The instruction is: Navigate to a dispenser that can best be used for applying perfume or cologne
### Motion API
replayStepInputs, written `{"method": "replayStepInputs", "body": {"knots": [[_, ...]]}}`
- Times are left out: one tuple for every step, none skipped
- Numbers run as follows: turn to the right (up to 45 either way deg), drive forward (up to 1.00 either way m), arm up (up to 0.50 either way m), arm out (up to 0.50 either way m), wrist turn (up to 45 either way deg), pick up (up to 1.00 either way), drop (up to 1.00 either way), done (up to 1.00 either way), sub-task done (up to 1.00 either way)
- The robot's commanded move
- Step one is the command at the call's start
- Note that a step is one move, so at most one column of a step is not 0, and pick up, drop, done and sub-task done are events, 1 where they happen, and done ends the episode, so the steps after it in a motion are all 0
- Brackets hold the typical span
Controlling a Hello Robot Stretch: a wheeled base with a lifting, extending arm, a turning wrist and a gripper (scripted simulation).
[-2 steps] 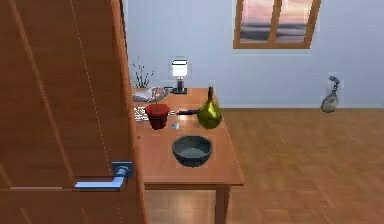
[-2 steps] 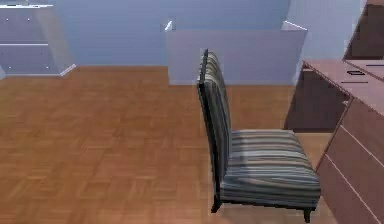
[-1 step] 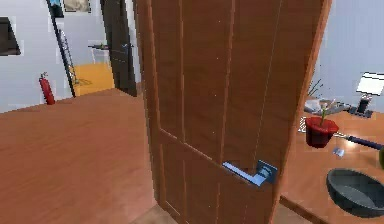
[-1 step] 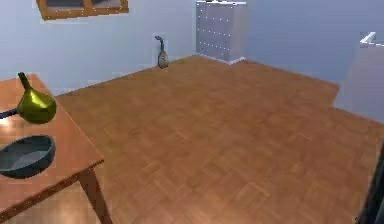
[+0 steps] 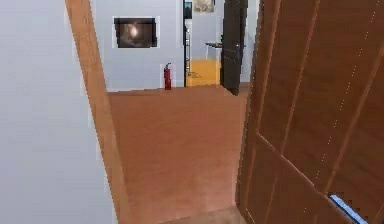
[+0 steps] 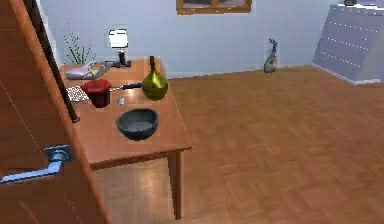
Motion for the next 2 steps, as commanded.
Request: {"method": "replayStepInputs", "body": {"knots": [[0.0, 1.00, 0.00, 0.00, 0.0, 0.00, 0.00, 0.00, 0.00], [-3.0, 0.00, 0.00, 0.00, 0.0, 0.00, 0.00, 0.00, 0.00]]}}
